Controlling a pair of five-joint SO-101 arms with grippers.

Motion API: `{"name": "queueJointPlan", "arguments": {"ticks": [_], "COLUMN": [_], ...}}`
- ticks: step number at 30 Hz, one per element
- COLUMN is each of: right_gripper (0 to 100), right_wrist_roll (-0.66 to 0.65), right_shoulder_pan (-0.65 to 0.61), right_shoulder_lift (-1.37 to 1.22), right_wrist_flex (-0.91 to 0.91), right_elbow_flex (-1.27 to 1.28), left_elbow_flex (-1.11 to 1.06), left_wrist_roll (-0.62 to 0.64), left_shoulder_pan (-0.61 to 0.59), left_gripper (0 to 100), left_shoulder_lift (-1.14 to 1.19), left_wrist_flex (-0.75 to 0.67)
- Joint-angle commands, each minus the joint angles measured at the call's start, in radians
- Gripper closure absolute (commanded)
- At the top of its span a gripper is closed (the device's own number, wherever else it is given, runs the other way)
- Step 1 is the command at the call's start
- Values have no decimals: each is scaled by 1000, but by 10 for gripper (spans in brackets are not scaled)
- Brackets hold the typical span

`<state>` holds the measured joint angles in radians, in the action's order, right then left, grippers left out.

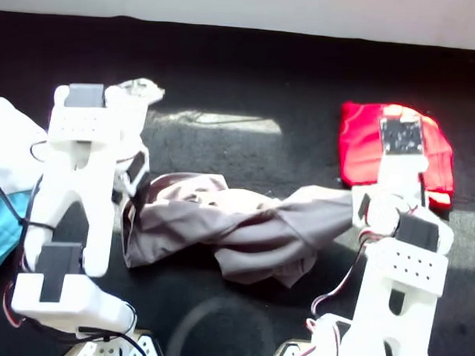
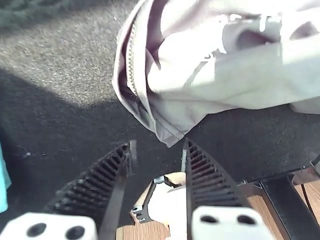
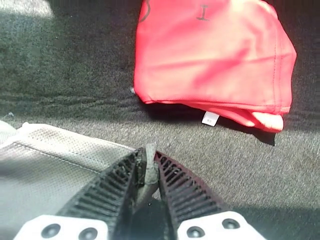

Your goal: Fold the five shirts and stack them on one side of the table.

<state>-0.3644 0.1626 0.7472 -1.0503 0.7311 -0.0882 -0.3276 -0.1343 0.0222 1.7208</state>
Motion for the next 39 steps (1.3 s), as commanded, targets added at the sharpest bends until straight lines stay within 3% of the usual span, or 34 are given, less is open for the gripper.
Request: {"name": "queueJointPlan", "arguments": {"ticks": [1,9,14,23,29,39], "right_gripper": [992,992,992,992,992,992], "right_wrist_roll": [9,48,77,77,77,78], "right_shoulder_pan": [-27,-30,-38,-51,-51,-53], "right_shoulder_lift": [-58,-295,-438,-490,-496,-501], "right_wrist_flex": [18,16,-41,-107,-101,-61], "right_elbow_flex": [-101,-321,-509,-634,-633,-634], "left_elbow_flex": [-137,-363,-499,-541,-394,-99], "left_wrist_roll": [-6,-3,-5,-44,-55,-49], "left_shoulder_pan": [48,139,168,45,-33,-44], "left_gripper": [839,839,839,839,839,839], "left_shoulder_lift": [-82,-130,-120,-99,53,82], "left_wrist_flex": [-38,-144,-311,-612,-601,-318]}}
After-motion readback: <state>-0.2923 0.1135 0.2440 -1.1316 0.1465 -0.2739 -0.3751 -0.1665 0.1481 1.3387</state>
